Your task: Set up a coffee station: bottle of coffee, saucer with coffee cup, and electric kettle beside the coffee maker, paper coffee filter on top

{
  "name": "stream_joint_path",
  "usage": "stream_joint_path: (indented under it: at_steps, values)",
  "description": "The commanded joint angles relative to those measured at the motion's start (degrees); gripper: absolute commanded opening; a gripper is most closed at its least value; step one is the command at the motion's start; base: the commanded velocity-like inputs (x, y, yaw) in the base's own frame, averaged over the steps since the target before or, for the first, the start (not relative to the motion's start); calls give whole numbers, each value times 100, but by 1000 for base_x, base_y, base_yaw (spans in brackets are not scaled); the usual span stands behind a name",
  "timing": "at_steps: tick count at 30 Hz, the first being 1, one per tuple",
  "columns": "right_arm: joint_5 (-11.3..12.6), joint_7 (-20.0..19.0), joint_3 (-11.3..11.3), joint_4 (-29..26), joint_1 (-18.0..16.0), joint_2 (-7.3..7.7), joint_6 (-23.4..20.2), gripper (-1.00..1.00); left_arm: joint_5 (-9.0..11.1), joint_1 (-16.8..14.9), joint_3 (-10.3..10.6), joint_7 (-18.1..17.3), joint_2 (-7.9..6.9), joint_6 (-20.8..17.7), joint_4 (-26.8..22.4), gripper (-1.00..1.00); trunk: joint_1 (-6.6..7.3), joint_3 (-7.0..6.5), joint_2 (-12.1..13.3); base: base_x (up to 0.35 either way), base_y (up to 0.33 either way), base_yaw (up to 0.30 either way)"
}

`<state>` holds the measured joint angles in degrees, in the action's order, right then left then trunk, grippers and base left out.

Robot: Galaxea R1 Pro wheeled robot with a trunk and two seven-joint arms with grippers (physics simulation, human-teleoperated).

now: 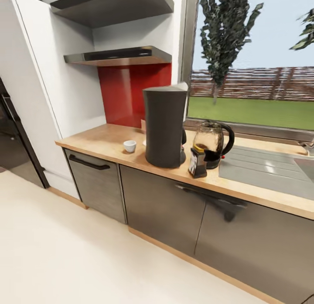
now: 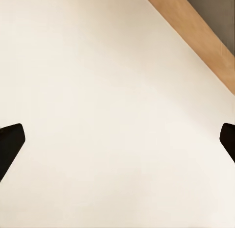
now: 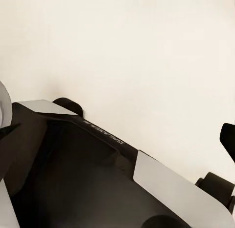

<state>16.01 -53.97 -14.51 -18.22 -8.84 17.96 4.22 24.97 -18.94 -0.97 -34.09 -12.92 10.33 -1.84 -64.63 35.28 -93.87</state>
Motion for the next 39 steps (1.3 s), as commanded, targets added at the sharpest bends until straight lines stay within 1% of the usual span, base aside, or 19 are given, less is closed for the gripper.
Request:
stream_joint_path:
  at_steps: [1, 10, 19, 22, 39]
  values:
    - [27, 0, -42, 2, -4, 6, 44, 100, -6, -5, -8, -16, 0, 21, 8, 100, -2, 6, -3, 229, 268, 67]
    - [25, -1, -43, 2, -4, 6, 44, 100, -4, -5, -8, -10, 0, 14, 8, 100, -2, 6, -3, 260, 243, -10]
    - [25, 0, -43, 2, -4, 6, 44, 100, -9, -5, -8, -27, 0, 13, 8, 100, -2, 6, -3, 203, 256, -249]
    - [25, 0, -43, 2, -4, 6, 44, 100, -9, -5, -8, -27, 0, 13, 8, 100, -2, 6, -3, 153, 279, -143]
    - [25, 12, -43, 2, -4, -2, 52, 100, -8, -5, -8, -34, 0, 13, 8, 100, -2, 6, -3, 27, 307, -19]
